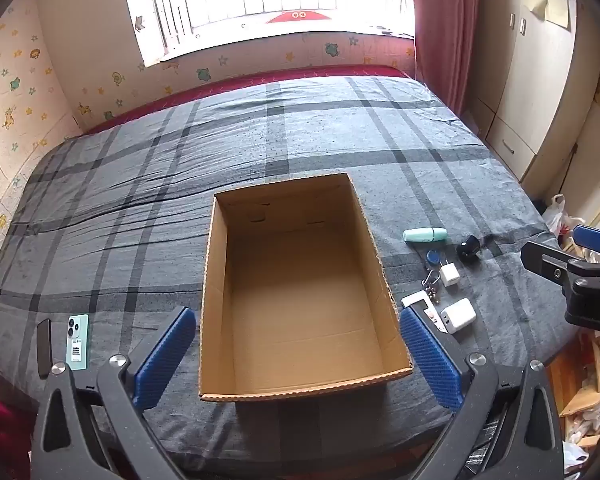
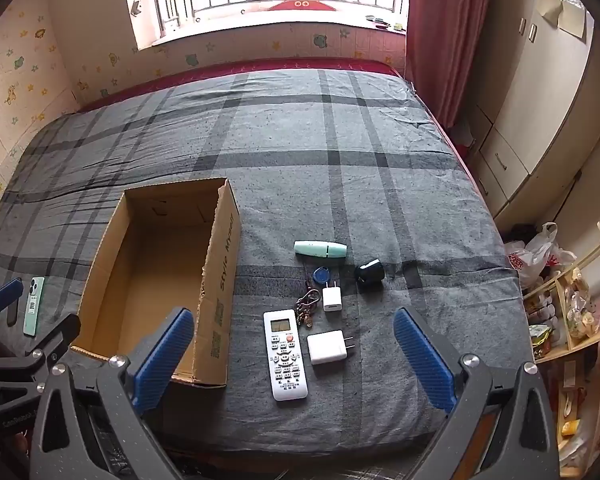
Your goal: Organize rigid objects
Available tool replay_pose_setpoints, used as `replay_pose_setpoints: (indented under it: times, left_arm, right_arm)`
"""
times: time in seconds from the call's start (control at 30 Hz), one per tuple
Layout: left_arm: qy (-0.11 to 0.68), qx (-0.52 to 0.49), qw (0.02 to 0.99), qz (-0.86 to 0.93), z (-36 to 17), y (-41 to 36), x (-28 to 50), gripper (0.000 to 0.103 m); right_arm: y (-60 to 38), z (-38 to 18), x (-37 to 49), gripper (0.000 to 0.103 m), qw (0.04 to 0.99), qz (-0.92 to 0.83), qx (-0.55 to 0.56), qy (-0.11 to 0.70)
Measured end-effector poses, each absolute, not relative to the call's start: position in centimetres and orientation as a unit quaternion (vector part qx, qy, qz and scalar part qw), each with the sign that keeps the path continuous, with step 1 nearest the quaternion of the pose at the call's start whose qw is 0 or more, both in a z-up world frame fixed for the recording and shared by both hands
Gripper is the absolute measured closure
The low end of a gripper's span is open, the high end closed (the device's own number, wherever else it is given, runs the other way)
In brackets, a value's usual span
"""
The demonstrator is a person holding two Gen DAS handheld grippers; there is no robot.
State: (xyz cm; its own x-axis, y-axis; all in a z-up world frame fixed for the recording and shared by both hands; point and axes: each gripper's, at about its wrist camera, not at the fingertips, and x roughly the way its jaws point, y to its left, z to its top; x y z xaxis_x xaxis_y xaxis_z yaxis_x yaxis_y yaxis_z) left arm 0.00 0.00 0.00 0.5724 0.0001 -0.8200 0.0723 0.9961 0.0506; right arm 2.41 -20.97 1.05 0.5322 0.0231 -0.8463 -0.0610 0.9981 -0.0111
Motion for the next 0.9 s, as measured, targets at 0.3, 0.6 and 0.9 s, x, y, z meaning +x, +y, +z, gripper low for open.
replay_pose_setpoints:
  times: [0.3,0.6,0.9]
  left_arm:
    - [0.461,0.043,0.886,-0.018,0.00,0.06,-0.01,0.000]
    - [0.464,0.041,0.885,-0.019,0.02,-0.23,-0.02,0.000]
    - [0.462,0.039,0.886,-0.016,-0.25,0.29,-0.01,0.000]
  right_arm:
    - [-21.01,0.94,2.29,0.001,0.874,0.025,-0.017,0.485]
    - [-21.07,0.90,2.35,0.001,0.873,0.027,-0.016,0.487]
    - [-20.16,1.25,2.39,0.001,0.872,0.031,-0.020,0.489]
